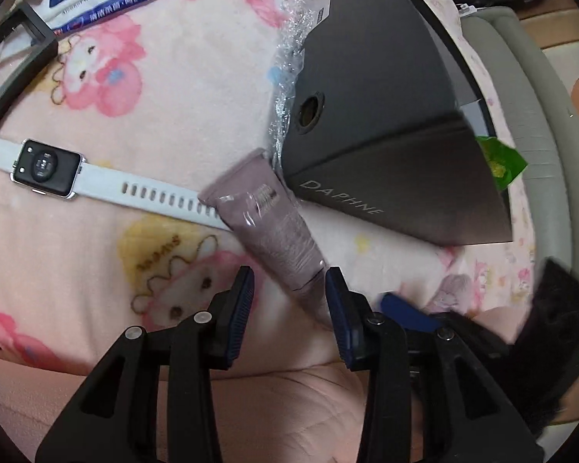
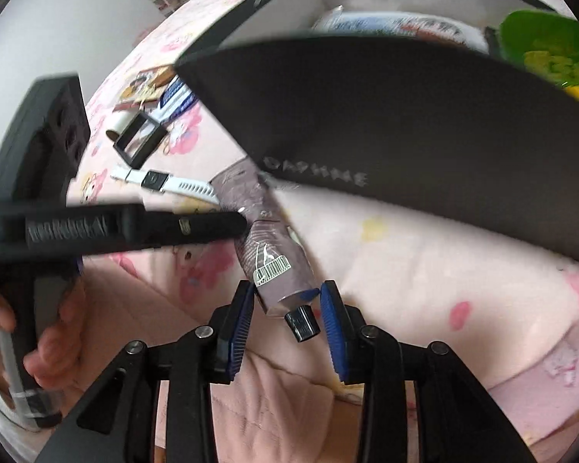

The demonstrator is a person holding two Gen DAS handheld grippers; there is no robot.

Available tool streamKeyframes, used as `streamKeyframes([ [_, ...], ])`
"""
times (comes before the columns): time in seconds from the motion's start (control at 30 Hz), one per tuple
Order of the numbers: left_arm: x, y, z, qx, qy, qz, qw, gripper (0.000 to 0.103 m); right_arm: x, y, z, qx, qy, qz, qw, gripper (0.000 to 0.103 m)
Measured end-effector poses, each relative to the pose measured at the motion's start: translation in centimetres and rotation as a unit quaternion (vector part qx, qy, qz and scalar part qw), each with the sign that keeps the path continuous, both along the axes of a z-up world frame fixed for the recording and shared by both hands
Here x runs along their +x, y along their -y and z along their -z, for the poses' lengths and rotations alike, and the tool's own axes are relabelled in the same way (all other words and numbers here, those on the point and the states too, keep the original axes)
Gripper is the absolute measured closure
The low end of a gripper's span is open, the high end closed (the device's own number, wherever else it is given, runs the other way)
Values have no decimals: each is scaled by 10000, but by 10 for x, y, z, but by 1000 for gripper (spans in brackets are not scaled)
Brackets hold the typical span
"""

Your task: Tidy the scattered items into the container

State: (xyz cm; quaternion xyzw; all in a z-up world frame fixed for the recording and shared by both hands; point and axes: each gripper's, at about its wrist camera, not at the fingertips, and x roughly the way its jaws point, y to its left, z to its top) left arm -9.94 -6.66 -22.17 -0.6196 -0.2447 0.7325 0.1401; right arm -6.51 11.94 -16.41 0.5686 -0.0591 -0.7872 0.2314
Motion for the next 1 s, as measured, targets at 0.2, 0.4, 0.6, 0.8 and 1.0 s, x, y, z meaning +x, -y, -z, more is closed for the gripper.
streamKeyframes([
  [0.2,-1,25,1,61,-119,-650,9978,65,-13,-13,-1,-114,-161,385,9991,72],
  [0.4,-6,17,10,62,83,-436,9990,65,-15,4,25,-85,225,202,9995,72],
  [0.6,-6,0,11,130,78,8,9999,64,-15,13,33,-839,541,48,9950,76],
  [0.8,-4,0,13,206,97,-82,9997,60,-17,18,30,-122,58,202,9997,75],
  [1.0,-3,1,17,303,172,-248,9991,59,-20,29,54,-203,367,69,9991,73],
])
